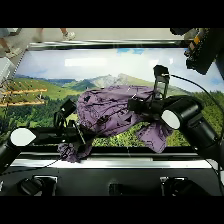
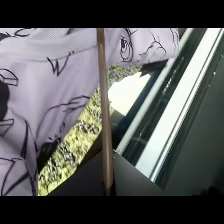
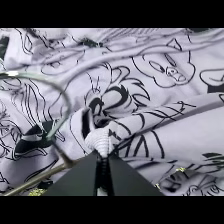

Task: Fold the clothes and pants, and hang the long-sleeved shirts on hangers.

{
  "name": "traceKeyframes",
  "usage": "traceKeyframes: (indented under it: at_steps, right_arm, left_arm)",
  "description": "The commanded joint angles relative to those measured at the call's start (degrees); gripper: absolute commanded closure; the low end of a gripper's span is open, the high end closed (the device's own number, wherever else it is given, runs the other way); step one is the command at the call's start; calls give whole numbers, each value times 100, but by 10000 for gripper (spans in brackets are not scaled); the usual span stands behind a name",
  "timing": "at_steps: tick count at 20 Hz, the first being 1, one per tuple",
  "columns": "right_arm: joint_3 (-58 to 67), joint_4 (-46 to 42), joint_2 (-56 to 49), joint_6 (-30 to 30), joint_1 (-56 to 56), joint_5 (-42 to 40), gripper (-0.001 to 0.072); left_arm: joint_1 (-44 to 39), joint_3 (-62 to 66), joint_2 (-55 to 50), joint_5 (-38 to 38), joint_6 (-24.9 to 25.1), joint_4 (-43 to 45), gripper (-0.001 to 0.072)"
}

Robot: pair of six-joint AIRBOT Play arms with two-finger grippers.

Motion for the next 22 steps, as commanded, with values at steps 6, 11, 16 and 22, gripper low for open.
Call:
traceKeyframes:
  at_steps: [6, 11, 16, 22]
  right_arm:
    - [4, 243, 46, -186, 7, 321, 510]
    - [4, -52, 417, 103, 2, 450, 498]
    - [374, -629, 708, 1364, -944, 1593, 475]
    - [437, 2509, 48, -4360, -4076, 1770, 328]
  left_arm:
    - [-79, 2, -136, 730, 22, -291, 685]
    - [-79, 2, -136, 730, 22, -289, 686]
    - [-79, 2, -136, 726, 22, -289, 686]
    - [-79, 2, -133, 721, 20, -289, 685]
